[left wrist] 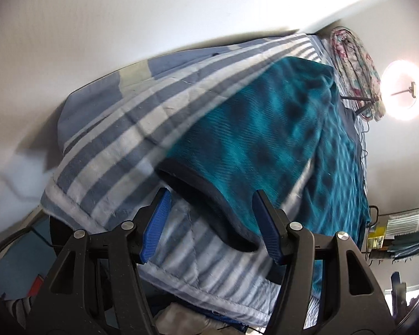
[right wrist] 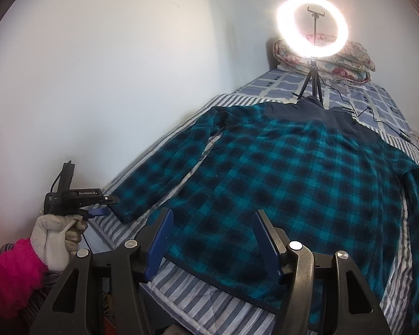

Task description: Fold large clothes

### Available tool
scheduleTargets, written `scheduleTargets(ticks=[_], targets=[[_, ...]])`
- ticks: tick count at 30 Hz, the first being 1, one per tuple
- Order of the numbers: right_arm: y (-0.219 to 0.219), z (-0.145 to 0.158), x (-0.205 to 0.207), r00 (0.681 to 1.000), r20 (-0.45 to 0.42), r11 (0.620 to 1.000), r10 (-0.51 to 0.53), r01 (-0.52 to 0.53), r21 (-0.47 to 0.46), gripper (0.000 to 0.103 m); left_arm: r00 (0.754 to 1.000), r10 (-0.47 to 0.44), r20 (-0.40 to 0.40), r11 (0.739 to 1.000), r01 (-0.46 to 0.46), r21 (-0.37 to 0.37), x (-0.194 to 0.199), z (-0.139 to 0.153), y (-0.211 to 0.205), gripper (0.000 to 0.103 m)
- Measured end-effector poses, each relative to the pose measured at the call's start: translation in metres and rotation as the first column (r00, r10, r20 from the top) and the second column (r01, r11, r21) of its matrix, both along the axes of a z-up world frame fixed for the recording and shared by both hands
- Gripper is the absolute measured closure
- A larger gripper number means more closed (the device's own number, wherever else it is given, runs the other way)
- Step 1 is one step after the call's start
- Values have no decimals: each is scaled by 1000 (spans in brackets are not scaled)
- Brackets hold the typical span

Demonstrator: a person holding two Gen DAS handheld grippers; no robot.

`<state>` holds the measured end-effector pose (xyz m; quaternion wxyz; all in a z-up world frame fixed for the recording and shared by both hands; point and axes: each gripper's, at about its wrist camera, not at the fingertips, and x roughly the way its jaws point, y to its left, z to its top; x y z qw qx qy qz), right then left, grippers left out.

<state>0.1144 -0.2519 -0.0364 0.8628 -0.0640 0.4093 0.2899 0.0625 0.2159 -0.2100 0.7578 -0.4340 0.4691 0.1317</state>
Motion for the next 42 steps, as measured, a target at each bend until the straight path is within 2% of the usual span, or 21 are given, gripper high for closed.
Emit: scheduleTargets(ticks=[5, 8, 10, 11, 16, 19, 22, 30, 35, 38, 42], targets=[[6, -2, 2, 1000, -9, 1000, 17, -17, -4, 41, 999, 31, 21, 999, -31, 39, 10, -1, 4, 41], [10, -5, 3, 1000, -16, 1000, 25, -25, -12, 41, 998, 61, 34, 996, -63, 63, 16, -1, 6, 57], [12, -6, 7, 999, -27, 999, 30, -30, -11, 41, 998, 42, 55, 993, -48, 110, 22, 5, -2, 91], [13, -7, 9, 999, -33, 999, 31, -32, -8, 41, 997, 29, 65, 991, -37, 126, 26, 8, -6, 95], [20, -12, 27, 996, -76, 999, 43, -44, -16, 41, 981, -87, 172, 954, 32, 299, 31, 46, -51, 96], [24, -14, 48, 995, -91, 999, 46, -49, -23, 41, 965, -146, 216, 936, 64, 347, 31, 65, -76, 97], [28, -18, 76, 989, -140, 999, 49, -47, 15, 41, 948, -207, 242, 916, 101, 388, 29, 79, -96, 97], [80, -28, 144, 971, -223, 996, 86, -79, 38, 56, 917, -288, 275, 898, 160, 409, 25, 93, -123, 97], [127, -33, 176, 952, -280, 992, 123, -110, 63, 58, 914, -294, 281, 894, 159, 418, 27, 96, -124, 97], [160, -41, 194, 938, -317, 990, 141, -128, 62, 62, 913, -294, 284, 897, 161, 411, 25, 94, -121, 97], [203, -55, 215, 930, -342, 991, 136, -128, 46, 63, 910, -300, 286, 896, 165, 413, 23, 94, -118, 97]])
